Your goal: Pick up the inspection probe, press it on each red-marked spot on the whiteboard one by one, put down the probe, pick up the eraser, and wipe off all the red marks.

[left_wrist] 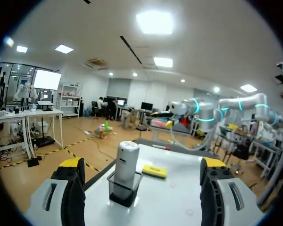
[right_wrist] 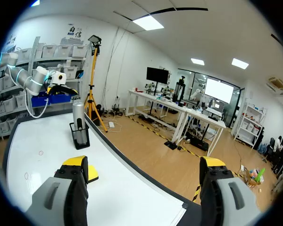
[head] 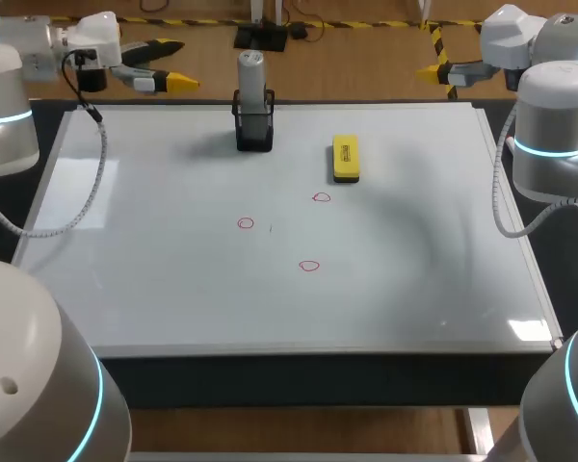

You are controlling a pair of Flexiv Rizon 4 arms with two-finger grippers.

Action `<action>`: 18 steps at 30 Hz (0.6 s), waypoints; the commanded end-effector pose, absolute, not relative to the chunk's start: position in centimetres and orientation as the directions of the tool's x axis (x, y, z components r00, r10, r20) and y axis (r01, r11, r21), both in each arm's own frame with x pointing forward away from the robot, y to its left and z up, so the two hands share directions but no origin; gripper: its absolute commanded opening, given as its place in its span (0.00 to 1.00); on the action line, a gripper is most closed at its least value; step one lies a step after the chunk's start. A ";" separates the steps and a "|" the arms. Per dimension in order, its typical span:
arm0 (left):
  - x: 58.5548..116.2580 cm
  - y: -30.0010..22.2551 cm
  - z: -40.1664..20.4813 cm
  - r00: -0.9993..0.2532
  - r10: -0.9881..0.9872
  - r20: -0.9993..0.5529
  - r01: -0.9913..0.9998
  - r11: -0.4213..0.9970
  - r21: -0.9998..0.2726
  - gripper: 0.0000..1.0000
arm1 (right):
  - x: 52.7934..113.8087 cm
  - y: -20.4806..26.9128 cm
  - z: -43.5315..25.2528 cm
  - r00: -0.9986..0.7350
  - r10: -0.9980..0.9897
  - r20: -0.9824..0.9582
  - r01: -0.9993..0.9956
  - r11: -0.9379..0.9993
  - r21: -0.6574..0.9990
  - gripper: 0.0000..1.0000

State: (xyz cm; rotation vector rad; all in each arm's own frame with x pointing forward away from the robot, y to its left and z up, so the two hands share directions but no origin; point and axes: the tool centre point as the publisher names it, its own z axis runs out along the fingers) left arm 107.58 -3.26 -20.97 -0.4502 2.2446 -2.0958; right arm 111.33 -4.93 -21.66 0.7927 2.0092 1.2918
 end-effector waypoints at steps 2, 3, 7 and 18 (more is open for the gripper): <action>108.0 -4.3 -22.0 -0.977 -0.154 0.145 -0.152 0.029 -0.988 1.00 | 111.4 -5.0 -21.6 -0.632 0.755 -0.174 0.156 0.344 0.926 1.00; 107.9 -4.6 -22.2 -0.975 -0.149 0.167 -0.174 0.039 -0.984 1.00 | 111.4 -5.0 -21.6 -0.632 0.755 -0.174 0.156 0.344 0.926 1.00; 107.7 -5.6 -22.8 -0.975 -0.143 0.169 -0.177 0.041 -0.983 1.00 | 111.4 -5.0 -21.6 -0.632 0.755 -0.174 0.156 0.344 0.926 1.00; 108.5 -7.6 -24.7 -0.981 -0.113 0.159 -0.162 0.019 -0.987 1.00 | 111.4 -5.0 -21.6 -0.632 0.755 -0.174 0.156 0.344 0.926 1.00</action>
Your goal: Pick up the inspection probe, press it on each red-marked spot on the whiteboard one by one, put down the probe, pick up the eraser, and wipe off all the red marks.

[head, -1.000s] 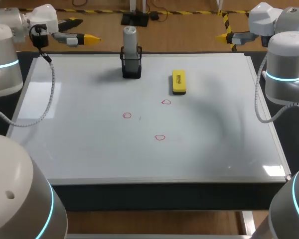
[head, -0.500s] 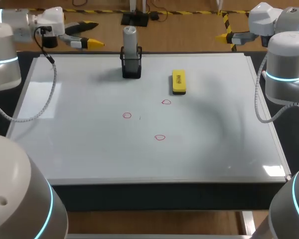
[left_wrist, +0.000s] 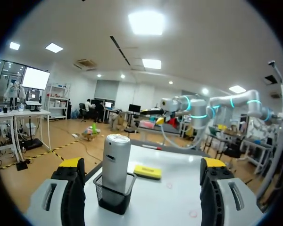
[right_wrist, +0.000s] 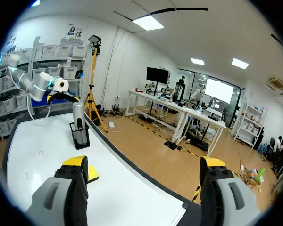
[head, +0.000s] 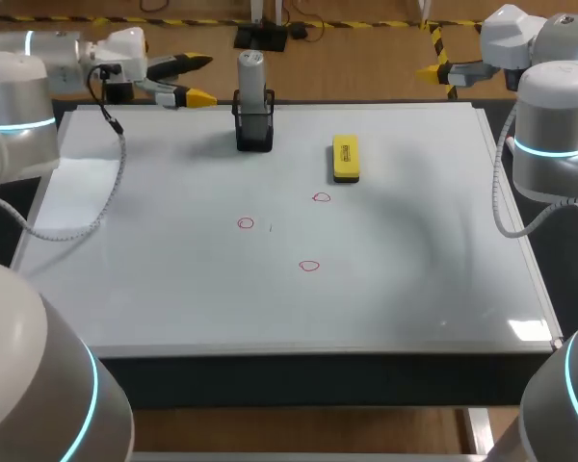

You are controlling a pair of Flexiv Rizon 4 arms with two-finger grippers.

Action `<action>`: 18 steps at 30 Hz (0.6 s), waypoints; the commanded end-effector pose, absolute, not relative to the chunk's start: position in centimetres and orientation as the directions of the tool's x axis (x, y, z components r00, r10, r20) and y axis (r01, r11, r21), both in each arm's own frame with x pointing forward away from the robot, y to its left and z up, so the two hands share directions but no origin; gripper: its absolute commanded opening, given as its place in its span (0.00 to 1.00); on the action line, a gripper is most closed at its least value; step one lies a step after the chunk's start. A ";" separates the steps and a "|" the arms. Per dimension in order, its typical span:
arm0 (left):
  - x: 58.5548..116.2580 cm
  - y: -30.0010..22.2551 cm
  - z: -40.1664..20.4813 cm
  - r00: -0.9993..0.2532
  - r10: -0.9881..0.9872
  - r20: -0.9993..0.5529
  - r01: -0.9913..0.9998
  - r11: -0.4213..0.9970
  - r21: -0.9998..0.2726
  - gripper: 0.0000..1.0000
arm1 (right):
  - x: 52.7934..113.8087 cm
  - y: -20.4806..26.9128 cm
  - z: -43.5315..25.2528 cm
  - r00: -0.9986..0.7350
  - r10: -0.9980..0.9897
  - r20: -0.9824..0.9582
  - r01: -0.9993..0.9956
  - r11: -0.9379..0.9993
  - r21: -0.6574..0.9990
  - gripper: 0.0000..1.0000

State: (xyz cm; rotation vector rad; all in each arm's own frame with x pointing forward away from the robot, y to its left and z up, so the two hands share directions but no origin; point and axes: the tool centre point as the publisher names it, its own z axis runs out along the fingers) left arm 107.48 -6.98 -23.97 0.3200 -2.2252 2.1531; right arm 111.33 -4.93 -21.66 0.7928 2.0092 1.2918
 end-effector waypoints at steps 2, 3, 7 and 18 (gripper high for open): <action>108.9 -7.8 -25.0 -0.982 -0.115 0.153 -0.155 0.014 -0.988 1.00 | 111.4 -5.0 -21.6 -0.632 0.755 -0.174 0.156 0.344 0.926 1.00; 109.1 -7.9 -25.2 -0.982 -0.115 0.149 -0.151 0.014 -0.988 1.00 | 111.4 -5.0 -21.6 -0.632 0.755 -0.174 0.156 0.344 0.926 1.00; 110.1 -8.4 -25.6 -0.985 -0.108 0.137 -0.138 0.005 -0.990 1.00 | 111.4 -5.0 -21.6 -0.632 0.755 -0.174 0.156 0.344 0.926 1.00; 112.0 -11.1 -26.3 -0.989 -0.050 0.140 -0.140 0.006 -0.990 1.00 | 111.4 -5.0 -21.6 -0.632 0.755 -0.174 0.156 0.344 0.926 1.00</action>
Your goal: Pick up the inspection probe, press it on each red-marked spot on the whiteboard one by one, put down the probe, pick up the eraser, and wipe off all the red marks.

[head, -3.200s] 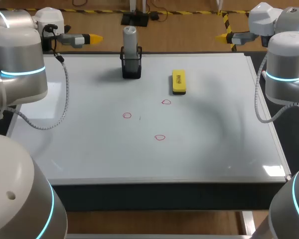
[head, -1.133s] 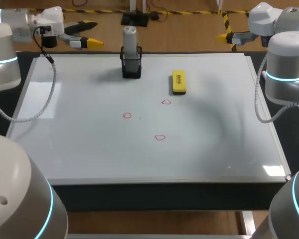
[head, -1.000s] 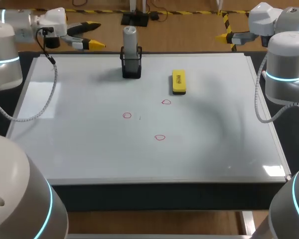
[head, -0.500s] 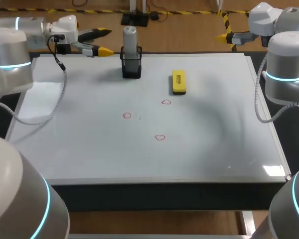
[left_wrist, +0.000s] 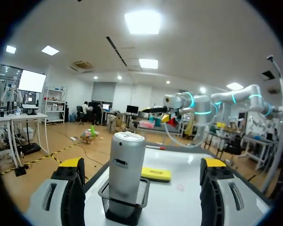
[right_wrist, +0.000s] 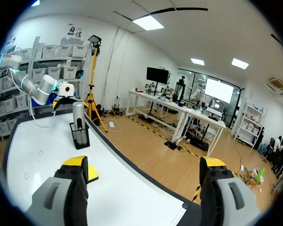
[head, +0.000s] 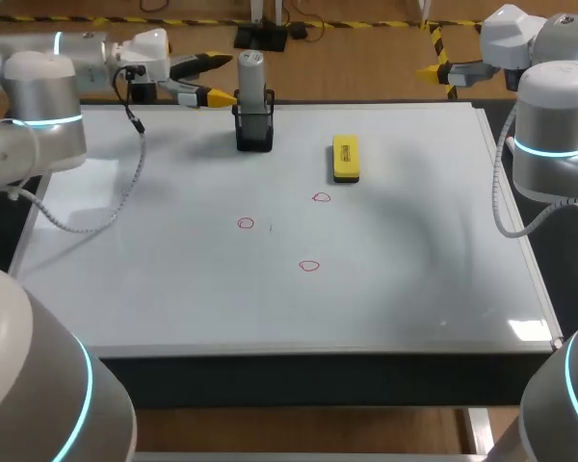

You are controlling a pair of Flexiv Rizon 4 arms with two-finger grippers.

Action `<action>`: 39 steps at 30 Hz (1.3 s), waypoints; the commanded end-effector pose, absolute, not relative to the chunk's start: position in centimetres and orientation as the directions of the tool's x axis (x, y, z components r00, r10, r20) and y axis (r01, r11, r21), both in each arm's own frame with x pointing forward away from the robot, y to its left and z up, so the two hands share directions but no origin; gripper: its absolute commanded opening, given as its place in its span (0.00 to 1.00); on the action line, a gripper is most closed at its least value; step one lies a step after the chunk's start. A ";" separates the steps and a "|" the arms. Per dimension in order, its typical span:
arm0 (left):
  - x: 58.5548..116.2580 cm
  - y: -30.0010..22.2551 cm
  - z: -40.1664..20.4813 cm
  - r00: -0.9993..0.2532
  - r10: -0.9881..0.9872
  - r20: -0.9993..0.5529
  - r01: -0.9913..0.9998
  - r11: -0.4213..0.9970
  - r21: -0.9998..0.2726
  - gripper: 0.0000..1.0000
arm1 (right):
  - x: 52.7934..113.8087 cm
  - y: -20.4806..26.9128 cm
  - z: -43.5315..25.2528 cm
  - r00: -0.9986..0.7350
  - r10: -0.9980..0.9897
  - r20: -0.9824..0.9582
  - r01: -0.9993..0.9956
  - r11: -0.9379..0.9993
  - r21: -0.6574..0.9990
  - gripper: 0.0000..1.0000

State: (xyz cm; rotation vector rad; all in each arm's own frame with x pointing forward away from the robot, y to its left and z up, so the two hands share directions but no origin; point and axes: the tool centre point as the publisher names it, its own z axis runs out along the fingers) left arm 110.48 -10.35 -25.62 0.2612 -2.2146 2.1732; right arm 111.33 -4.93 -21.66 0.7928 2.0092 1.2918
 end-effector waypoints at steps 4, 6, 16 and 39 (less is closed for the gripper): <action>112.7 -11.5 -26.8 -0.989 -0.039 0.143 -0.144 0.005 -0.990 1.00 | 111.4 -5.0 -21.6 -0.632 0.755 -0.174 0.156 0.344 0.926 1.00; 113.0 -11.7 -26.9 -0.989 -0.037 0.140 -0.141 0.015 -0.990 1.00 | 111.4 -5.0 -21.6 -0.632 0.755 -0.174 0.156 0.344 0.926 1.00; 114.5 -13.5 -27.7 -0.990 -0.028 0.139 -0.140 0.017 -0.990 1.00 | 111.4 -5.0 -21.6 -0.632 0.755 -0.174 0.156 0.344 0.926 1.00; 115.4 -15.4 -28.2 -0.988 -0.063 0.143 -0.145 0.030 -0.989 1.00 | 111.4 -5.0 -21.6 -0.632 0.755 -0.174 0.156 0.344 0.926 1.00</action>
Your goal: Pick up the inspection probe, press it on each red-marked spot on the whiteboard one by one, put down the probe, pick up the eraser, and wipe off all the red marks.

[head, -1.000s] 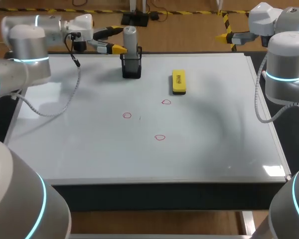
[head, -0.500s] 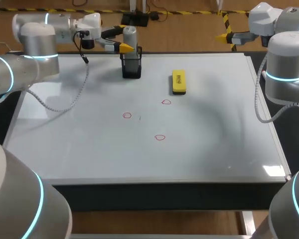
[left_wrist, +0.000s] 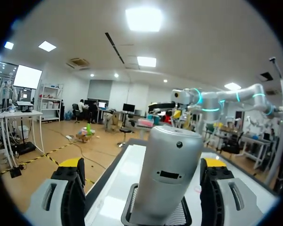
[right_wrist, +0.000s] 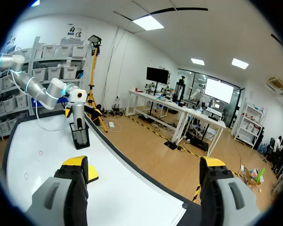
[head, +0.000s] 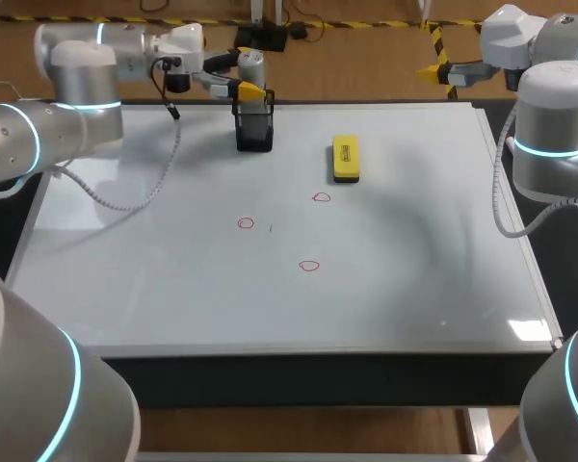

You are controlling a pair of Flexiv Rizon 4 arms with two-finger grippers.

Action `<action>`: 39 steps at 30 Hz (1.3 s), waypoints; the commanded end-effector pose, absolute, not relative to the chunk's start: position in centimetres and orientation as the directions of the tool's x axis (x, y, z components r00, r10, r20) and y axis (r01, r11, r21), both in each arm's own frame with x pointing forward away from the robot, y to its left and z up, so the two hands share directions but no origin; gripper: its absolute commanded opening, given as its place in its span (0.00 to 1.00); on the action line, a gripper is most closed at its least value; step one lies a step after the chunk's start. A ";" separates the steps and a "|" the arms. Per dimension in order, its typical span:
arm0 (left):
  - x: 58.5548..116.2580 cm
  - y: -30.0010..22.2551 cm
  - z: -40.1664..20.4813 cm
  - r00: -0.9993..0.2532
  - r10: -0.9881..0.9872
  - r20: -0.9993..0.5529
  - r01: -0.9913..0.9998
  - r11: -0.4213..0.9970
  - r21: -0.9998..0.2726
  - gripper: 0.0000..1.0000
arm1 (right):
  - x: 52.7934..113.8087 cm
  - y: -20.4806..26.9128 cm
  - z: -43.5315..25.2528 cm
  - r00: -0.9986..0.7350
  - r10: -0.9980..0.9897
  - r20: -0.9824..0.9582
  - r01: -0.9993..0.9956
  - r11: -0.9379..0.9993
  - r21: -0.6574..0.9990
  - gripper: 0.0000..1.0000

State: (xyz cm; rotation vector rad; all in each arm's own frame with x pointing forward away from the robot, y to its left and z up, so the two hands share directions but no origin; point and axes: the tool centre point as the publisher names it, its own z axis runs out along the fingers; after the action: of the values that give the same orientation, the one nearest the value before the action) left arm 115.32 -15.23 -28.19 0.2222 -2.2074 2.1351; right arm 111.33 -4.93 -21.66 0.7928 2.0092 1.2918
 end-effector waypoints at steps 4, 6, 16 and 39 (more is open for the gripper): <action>115.1 -15.4 -28.1 -0.988 -0.066 0.140 -0.142 0.028 -0.990 0.96 | 111.4 -5.0 -21.6 -0.632 0.755 -0.174 0.156 0.344 0.926 1.00; 114.9 -15.4 -28.1 -0.988 -0.066 0.138 -0.140 0.028 -0.990 0.57 | 111.4 -5.0 -21.6 -0.632 0.755 -0.174 0.156 0.344 0.926 1.00; 113.8 -15.3 -27.7 -0.992 -0.043 0.119 -0.120 0.029 -0.992 0.00 | 111.4 -5.0 -21.6 -0.632 0.755 -0.174 0.156 0.344 0.926 1.00; 112.8 -15.3 -22.8 -0.994 -0.088 0.071 -0.072 0.007 -0.997 0.00 | 111.4 -5.0 -21.6 -0.632 0.755 -0.174 0.156 0.344 0.926 1.00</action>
State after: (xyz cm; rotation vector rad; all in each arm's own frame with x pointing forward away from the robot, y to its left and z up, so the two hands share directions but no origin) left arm 113.71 -15.41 -24.05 0.1157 -2.1801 2.2217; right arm 111.33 -4.93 -21.66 0.7928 2.0092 1.2918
